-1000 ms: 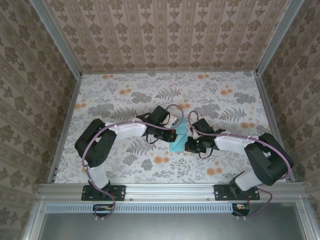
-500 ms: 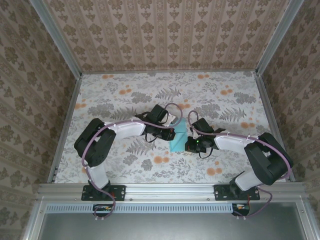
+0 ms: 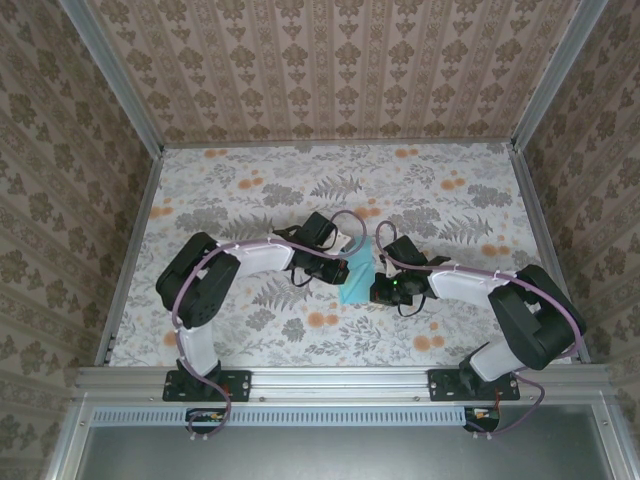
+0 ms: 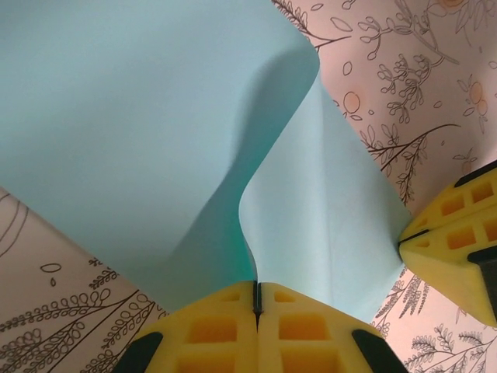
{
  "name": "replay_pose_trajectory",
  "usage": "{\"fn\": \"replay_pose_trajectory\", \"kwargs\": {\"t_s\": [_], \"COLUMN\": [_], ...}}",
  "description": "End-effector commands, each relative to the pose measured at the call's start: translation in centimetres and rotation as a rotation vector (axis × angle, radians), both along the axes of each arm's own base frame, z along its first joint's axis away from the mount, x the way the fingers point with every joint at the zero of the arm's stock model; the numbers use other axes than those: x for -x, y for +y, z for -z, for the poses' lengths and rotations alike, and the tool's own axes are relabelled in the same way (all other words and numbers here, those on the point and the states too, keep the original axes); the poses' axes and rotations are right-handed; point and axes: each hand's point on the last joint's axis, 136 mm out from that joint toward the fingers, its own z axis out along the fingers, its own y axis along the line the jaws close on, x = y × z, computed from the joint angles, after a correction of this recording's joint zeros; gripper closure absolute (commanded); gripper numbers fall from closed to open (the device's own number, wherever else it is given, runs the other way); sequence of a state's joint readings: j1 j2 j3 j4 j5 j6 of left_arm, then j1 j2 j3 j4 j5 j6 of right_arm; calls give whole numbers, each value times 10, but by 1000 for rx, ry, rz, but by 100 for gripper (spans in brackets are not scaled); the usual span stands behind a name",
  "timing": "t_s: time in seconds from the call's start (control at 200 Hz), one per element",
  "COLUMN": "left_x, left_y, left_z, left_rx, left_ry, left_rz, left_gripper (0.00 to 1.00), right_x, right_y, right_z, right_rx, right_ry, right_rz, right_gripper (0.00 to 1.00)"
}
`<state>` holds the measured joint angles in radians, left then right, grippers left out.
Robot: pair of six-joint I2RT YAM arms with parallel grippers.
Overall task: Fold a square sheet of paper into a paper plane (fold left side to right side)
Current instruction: Fold the triangle a second time at the center of the table.
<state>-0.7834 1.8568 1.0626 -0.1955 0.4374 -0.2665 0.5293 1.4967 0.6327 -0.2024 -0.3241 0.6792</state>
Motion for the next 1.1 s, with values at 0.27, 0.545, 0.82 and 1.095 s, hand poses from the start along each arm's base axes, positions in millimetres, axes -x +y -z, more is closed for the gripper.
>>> {"fn": "replay_pose_trajectory", "kwargs": {"t_s": [0.27, 0.545, 0.82, 1.095], "left_x": [-15, -15, -13, -11], "left_y": [-1, -2, 0, 4], "left_z": [2, 5, 10, 20], "left_rx": [-2, -6, -21, -49], "left_ry": [-25, -16, -2, 11], "left_rz": [5, 10, 15, 19], "left_gripper": [98, 98, 98, 98], "right_x": [18, 18, 18, 18], "right_y": [-17, -17, -17, -17], "right_z": [21, 21, 20, 20], "right_rx": [106, 108, 110, 111], "right_ry": [81, 81, 82, 83], "right_rz": [-8, -13, -16, -17], "right_gripper": [98, 98, 98, 97]}}
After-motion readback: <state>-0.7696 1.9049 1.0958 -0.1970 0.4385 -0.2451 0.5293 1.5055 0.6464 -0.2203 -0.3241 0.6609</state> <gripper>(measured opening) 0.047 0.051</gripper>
